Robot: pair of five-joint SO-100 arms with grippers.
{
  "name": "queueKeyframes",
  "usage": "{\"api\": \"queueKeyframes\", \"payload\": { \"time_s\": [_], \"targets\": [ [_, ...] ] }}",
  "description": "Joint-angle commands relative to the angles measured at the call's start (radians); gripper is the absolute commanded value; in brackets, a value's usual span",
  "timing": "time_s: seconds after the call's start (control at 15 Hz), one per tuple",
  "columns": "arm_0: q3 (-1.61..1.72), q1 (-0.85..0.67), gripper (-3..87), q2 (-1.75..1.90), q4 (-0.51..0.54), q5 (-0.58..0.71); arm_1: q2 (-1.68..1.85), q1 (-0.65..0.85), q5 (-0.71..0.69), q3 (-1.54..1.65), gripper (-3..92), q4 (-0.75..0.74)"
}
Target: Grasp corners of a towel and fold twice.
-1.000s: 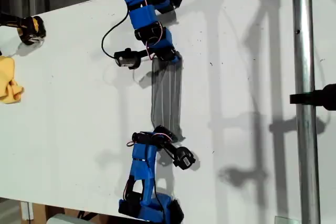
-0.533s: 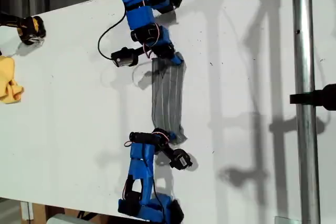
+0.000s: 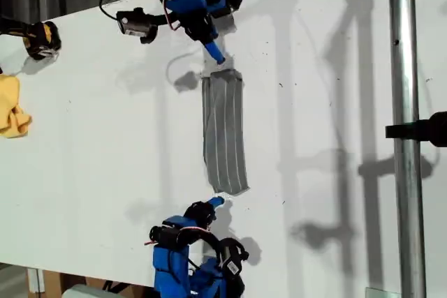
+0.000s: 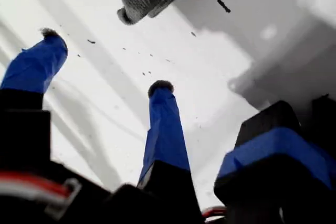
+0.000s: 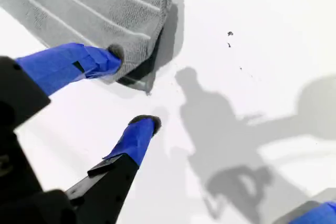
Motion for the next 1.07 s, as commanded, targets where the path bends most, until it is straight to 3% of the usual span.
{"api": "queueKeyframes", "payload": {
  "time_s": [0.0, 0.13, 0.33, 0.67, 0.87, 1.0],
  "targets": [
    [0.167, 0.023, 19.8, 0.176, -0.074, -0.084, 0.066, -0.061, 0.106, 0.077, 36.3, -0.012],
    [0.324, 0.075, 19.8, 0.301, -0.153, -0.146, -0.026, -0.106, 0.232, 0.118, 40.0, -0.038],
    [0.477, 0.14, 19.8, 0.443, -0.175, -0.259, -0.041, -0.14, 0.407, 0.21, 43.9, -0.103],
    [0.87, 0.29, 17.1, 1.089, -0.264, -0.491, -0.161, -0.032, 0.414, 0.189, 47.1, -0.106],
    [1.198, 0.272, 13.1, 1.66, -0.282, -0.503, -0.144, -0.037, 0.413, 0.19, 47.1, -0.103],
    [1.267, 0.256, 13.1, 1.654, -0.316, -0.486, -0.041, -0.058, 0.419, 0.209, 47.5, -0.11]
  ]
}}
